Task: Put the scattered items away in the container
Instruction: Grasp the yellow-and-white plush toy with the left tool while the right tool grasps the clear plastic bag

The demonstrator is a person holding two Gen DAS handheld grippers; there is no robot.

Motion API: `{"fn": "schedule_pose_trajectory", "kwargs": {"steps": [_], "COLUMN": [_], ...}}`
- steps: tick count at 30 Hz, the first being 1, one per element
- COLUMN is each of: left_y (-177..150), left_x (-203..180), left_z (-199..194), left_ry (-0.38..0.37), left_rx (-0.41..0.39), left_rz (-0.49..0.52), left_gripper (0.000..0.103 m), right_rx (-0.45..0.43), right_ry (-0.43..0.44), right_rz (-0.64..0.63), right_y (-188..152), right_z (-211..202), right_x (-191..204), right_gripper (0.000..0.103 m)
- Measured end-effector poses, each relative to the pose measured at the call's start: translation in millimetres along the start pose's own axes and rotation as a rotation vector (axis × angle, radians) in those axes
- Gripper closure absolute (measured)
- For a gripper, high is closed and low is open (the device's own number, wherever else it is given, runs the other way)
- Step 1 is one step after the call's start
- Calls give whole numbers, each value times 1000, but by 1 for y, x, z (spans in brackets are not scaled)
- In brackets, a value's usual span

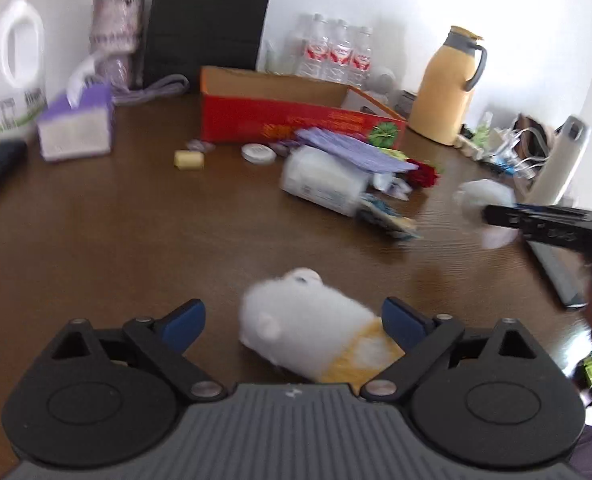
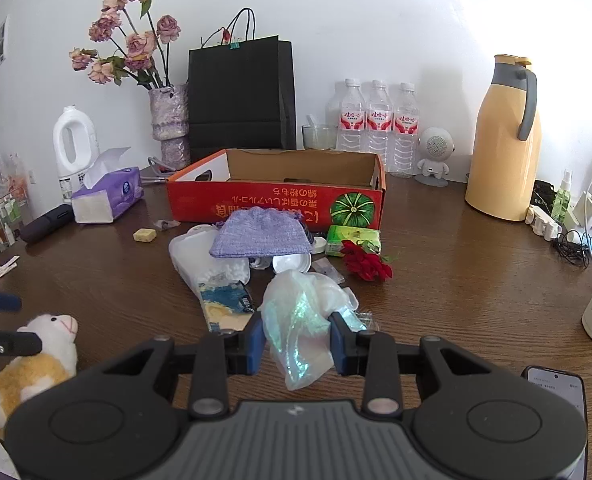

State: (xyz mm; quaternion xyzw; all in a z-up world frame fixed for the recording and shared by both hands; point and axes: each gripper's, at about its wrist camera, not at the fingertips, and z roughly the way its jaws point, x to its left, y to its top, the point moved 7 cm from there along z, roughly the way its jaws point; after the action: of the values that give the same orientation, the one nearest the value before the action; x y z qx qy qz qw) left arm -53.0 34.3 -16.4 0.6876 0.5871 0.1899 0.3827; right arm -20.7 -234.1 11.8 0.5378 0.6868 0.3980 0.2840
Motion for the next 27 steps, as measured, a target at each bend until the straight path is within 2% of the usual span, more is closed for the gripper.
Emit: {"fn": "schedule_pose_trajectory", "kwargs": {"steps": [3,4,5,7,8,10,12,13,15,18,19,21,22,23,25,27], "left_y": [-9,-9,-6,3,11,28,40,39,26,-10,-18,-28,-30,-30,-31,-31], "left_x": [-29,-32,-32,-22,-16,-7,-10,-14,-24,-28,-24,-12,-6,-3,-4,-13], "left_z": [10,16,23,43,47,36,2,-13,-27,-11,-3,7,10,12,10,8], "left_ry": [30,47,59,111,137,173,117,71,15,34,36,12,3,-12,-40,-58], "left_rx": [-37,-40,-58,-81,-95,-125,-216,-229,-183,-37,3,58,85,106,121,107], "left_rz": [151,168,179,178,154,127,156,188,256,377,389,357,325,298,275,302], "left_gripper": [4,10,22,30,30,29,14,4,3,3,5,21,47,51,50,34], "right_rx": [-1,4,9,4,0,-10,-34,-51,-64,-33,-20,4,13,20,29,32], "right_ry": [18,26,33,40,44,36,28,31,36,46,52,61,62,59,54,93], "right_rz": [9,12,9,1,5,20,18,12,6,1,0,-2,-7,-12,-16,-13], "right_y": [-2,-3,-4,-4,-2,3,9,11,12,4,1,-6,-8,-10,-11,-10], "right_z": [3,5,8,12,13,14,7,2,-5,-2,1,8,11,13,13,9], "right_x": [4,6,8,12,13,13,11,11,8,8,9,12,13,13,13,15], "right_gripper": [71,71,71,71,71,71,71,71,68,68,68,68,68,68,68,63]}}
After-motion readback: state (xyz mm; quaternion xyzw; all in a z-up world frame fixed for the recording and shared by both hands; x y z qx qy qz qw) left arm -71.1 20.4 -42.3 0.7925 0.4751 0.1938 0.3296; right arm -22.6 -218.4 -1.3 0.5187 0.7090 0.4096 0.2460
